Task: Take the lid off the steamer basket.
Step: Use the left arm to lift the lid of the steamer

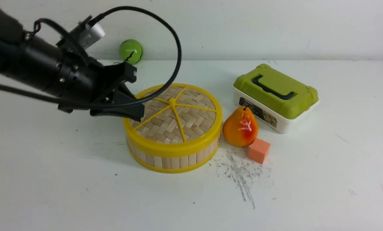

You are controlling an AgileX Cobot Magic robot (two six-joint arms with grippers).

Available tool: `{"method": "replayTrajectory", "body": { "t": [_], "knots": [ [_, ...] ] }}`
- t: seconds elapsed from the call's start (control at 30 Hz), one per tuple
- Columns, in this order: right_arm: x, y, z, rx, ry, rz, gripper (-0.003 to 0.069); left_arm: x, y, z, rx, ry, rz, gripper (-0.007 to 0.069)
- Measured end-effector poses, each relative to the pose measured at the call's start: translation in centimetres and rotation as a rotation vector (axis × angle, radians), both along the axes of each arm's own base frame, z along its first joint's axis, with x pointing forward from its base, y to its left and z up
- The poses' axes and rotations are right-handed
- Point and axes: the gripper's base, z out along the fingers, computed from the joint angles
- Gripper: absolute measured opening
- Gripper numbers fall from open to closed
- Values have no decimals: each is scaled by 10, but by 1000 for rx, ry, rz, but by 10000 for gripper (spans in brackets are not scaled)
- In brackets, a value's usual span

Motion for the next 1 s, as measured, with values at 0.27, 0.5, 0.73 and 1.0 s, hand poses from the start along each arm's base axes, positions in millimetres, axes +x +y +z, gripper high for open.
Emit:
{"method": "replayTrajectory", "body": {
  "t": [0.27, 0.5, 0.73, 1.0],
  "knots": [
    [0, 0, 0, 0, 0, 0, 240, 61, -57, 4, 322, -83, -28, -13],
    [0, 0, 0, 0, 0, 0, 240, 104, -101, -18, 507, -108, -82, 94],
    [0, 0, 0, 0, 0, 0, 240, 128, -111, -46, 550, -114, -67, 305],
    [0, 0, 0, 0, 0, 0, 240, 139, -111, -60, 551, -117, 54, 356]
  ]
}}
